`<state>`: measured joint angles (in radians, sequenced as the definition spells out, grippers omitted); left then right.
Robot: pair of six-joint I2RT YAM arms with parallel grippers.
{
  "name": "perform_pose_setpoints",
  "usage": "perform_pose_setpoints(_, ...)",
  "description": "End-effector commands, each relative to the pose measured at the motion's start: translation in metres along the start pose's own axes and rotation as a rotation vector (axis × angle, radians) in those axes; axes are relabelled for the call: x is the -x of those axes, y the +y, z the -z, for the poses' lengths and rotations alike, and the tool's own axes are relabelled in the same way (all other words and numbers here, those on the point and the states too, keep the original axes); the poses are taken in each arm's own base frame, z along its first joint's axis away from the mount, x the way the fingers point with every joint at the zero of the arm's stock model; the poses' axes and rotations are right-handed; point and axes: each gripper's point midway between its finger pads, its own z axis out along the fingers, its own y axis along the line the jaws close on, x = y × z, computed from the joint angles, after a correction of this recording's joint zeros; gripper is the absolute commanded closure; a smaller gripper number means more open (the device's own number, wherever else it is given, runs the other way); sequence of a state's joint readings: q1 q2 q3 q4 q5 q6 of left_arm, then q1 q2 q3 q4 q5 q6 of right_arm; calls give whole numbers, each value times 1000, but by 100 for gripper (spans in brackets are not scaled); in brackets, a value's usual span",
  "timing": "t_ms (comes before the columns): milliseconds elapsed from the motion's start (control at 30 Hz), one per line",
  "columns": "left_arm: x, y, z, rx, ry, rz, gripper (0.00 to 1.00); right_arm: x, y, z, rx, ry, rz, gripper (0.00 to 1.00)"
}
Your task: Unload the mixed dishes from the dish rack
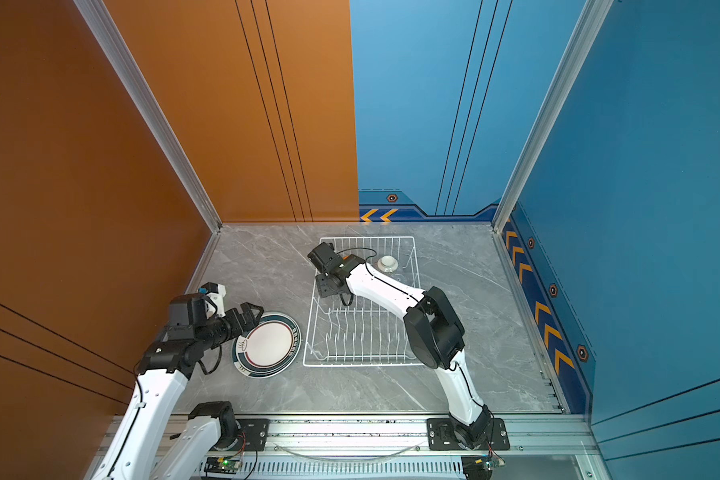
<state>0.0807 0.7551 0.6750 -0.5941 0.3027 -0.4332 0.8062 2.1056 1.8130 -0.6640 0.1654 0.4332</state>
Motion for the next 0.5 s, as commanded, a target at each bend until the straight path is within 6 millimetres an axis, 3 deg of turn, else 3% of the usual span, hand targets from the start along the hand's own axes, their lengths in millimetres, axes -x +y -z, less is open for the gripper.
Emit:
perform_pose_setpoints(0, -1, 3, 0, 10, 7, 13, 2, -8, -6, -5, -49, 29, 30, 30)
perform_pose_setpoints(233, -1, 3, 0, 10, 7, 15, 2, -2, -6, 2, -34, 15, 11, 38)
perform_pose_setpoints(367, -1, 3, 0, 9, 5, 15, 2, 6, -6, 14, -18, -8, -3, 40)
perform_pose_setpoints(467, -1, 3, 0, 8, 6, 14, 2, 17, -4, 36, 9, -48, -17, 40)
